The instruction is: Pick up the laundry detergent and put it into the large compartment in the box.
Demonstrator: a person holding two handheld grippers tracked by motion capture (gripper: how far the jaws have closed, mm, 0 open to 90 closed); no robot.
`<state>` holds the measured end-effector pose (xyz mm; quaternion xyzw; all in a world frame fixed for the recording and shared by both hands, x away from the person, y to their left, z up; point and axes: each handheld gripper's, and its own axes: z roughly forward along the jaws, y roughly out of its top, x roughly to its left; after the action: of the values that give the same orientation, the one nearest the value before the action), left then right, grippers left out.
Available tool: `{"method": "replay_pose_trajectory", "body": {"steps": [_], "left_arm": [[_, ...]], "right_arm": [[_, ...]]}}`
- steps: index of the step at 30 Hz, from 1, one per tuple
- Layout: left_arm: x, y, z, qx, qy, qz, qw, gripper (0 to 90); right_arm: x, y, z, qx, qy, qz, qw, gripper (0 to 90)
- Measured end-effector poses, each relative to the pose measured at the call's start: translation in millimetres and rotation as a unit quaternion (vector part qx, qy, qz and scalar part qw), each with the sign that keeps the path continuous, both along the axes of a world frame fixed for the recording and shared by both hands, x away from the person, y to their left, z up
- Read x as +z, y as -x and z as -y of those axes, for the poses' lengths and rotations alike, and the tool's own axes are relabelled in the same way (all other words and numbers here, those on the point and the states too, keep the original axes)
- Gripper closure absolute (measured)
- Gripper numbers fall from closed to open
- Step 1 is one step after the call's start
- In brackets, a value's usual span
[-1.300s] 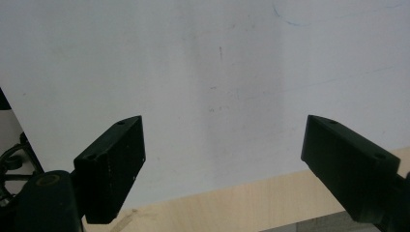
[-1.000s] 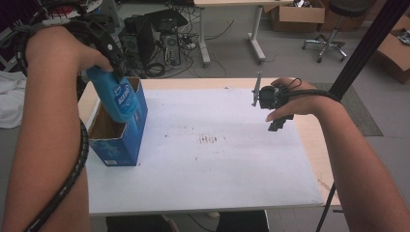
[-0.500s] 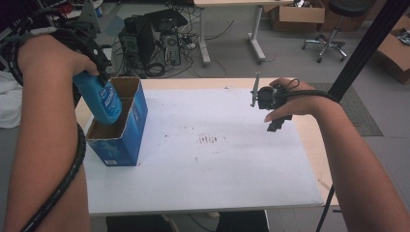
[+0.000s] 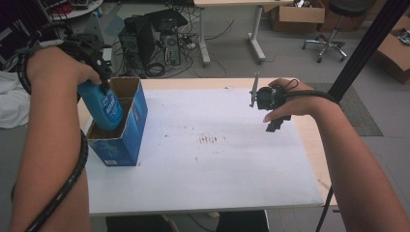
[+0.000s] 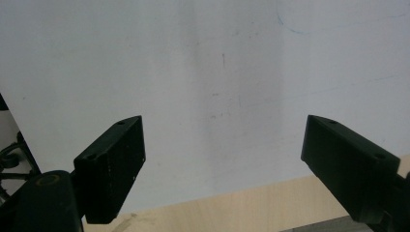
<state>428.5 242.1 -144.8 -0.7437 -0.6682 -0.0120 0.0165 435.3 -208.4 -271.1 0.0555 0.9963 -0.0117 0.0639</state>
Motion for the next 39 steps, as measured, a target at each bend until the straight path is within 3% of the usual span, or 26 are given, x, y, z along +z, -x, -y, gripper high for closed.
{"method": "replay_pose_trajectory", "body": {"steps": [30, 39], "left_arm": [[-88.7, -1.9, -6.1, 0.005, 0.030, -0.033, 0.9990, 39.0], [-112.8, -2.5, -7.8, 0.004, 0.024, -0.033, 0.9992, 38.9]], "right_arm": [[2.2, 3.1, 0.7, -0.002, -0.001, 0.002, 1.0000, 15.8], [1.4, 3.6, 0.4, -0.001, -0.001, 0.001, 1.0000, 15.8]]}}
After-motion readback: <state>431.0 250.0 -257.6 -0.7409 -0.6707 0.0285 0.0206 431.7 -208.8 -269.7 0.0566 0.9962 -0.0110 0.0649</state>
